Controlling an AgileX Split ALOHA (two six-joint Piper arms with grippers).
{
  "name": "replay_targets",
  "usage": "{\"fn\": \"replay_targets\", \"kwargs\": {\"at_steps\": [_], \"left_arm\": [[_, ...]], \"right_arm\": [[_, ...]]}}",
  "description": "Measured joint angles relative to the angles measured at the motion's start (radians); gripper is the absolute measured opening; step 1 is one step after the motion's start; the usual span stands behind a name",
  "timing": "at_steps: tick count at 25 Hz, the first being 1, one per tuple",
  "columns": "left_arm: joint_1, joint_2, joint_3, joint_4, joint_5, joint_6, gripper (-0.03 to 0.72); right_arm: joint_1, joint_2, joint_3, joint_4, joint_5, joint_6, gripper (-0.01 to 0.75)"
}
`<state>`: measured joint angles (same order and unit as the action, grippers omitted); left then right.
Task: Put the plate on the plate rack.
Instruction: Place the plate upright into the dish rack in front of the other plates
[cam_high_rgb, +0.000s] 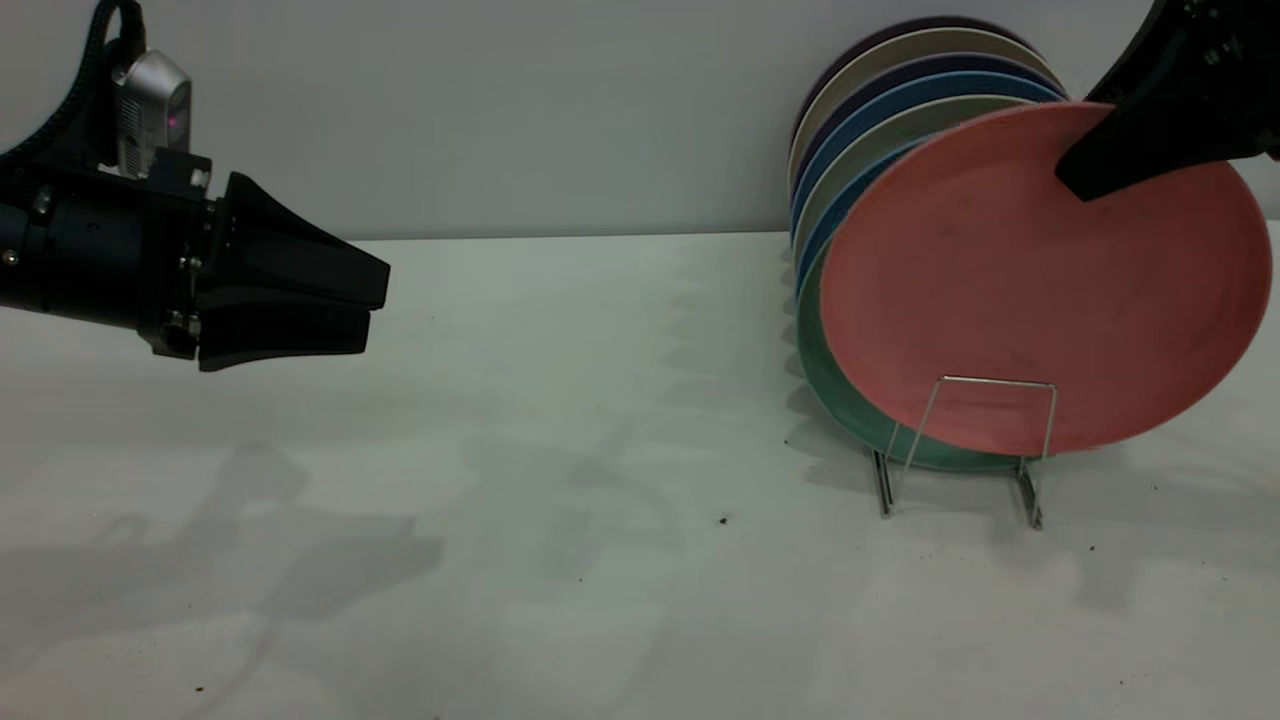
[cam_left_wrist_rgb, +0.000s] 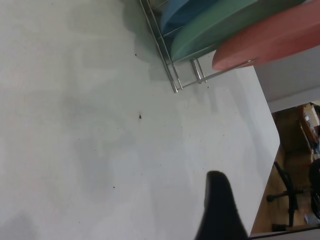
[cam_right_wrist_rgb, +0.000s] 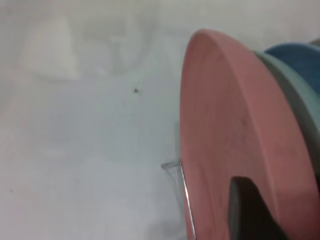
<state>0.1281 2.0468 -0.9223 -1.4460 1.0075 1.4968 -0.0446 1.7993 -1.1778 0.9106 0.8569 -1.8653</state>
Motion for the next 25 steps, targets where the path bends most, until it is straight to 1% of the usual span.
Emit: {"fn": "replay_targets", "kwargs": {"at_steps": [11, 13, 19, 23, 25], "left_arm": [[0.0, 0.0, 0.0, 0.0, 0.0, 0.0, 0.526], [0.0, 0.0, 0.0, 0.0, 0.0, 0.0, 0.526], [0.0, 0.0, 0.0, 0.0, 0.0, 0.0, 0.499], [0.0, 0.0, 0.0, 0.0, 0.0, 0.001, 0.498], [0.0, 0.0, 0.0, 0.0, 0.0, 0.004, 0.498]], "right_arm": [[0.015, 0.0, 0.0, 0.019, 0.001, -0.026, 0.276], [0.026, 0.0, 0.0, 0.019, -0.002, -0.026, 0.29], [0.036, 0.0, 0.0, 0.025, 0.0, -0.019, 0.389], [0.036, 0.0, 0.0, 0.025, 0.0, -0.012, 0.394], [0.036, 0.0, 0.0, 0.025, 0.0, 0.019, 0.395]]}}
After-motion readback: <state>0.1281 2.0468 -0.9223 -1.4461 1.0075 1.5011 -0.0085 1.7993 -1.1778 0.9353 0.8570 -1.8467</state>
